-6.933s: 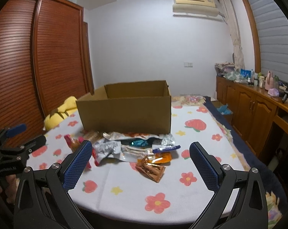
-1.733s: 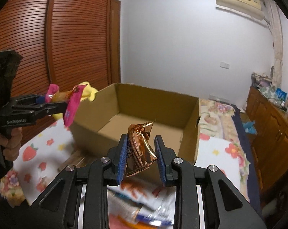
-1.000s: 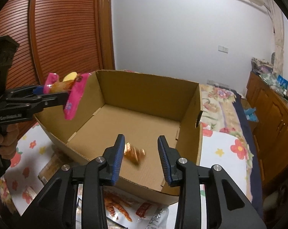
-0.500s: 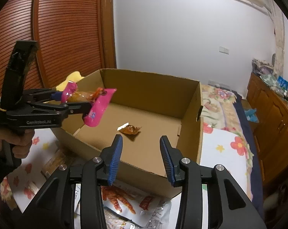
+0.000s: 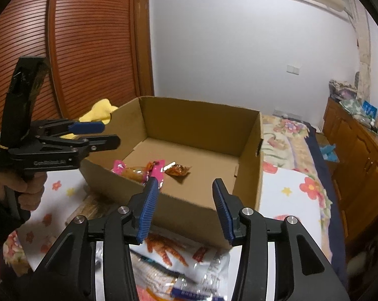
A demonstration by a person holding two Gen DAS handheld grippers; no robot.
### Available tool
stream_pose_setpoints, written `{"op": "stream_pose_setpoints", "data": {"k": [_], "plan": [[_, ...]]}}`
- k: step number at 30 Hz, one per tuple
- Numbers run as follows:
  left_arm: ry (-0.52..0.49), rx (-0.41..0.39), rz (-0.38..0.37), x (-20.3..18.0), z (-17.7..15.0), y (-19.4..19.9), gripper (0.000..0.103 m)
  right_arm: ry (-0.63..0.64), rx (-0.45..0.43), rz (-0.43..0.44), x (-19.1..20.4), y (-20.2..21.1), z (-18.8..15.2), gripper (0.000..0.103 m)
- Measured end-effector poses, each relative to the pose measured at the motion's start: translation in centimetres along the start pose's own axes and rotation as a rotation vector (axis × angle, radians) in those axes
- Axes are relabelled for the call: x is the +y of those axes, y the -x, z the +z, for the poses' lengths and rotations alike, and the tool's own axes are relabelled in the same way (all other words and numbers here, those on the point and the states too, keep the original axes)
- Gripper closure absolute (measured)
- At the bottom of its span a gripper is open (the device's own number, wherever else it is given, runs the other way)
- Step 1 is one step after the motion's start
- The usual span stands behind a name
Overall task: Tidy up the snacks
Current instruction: 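Move both open tools back to the snack pile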
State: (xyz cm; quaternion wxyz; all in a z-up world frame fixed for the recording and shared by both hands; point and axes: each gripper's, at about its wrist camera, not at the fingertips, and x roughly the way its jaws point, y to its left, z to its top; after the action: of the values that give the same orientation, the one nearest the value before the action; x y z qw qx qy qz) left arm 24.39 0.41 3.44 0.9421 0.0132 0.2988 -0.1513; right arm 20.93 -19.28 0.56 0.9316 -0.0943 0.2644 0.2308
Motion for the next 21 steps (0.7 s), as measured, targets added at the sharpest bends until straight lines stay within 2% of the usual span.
{"op": "stream_pose_setpoints", "data": {"k": [5,9,14,21], "plan": [[-0.02,-0.032,-0.01,-0.7,-1.7,3.3,0.043,-0.02,-0.004,-0.023,-0.2,1.8,-1.8,0.047],[-0.024,-0.038,-0.019,-0.9,-3.8,5.2,0.041,-0.048,0.026,-0.054,-0.4,2.3,-4.2,0.046],[-0.03,-0.017,-0.018,-0.9,-6.6,6.4,0.039,-0.07,0.061,-0.092,-0.5,2.5,-6.4,0.042],[-0.016,0.056,-0.014,0.0,-11.3,6.5,0.039,-0.1,0.114,-0.134,-0.6,1.7,-8.7,0.036]]}}
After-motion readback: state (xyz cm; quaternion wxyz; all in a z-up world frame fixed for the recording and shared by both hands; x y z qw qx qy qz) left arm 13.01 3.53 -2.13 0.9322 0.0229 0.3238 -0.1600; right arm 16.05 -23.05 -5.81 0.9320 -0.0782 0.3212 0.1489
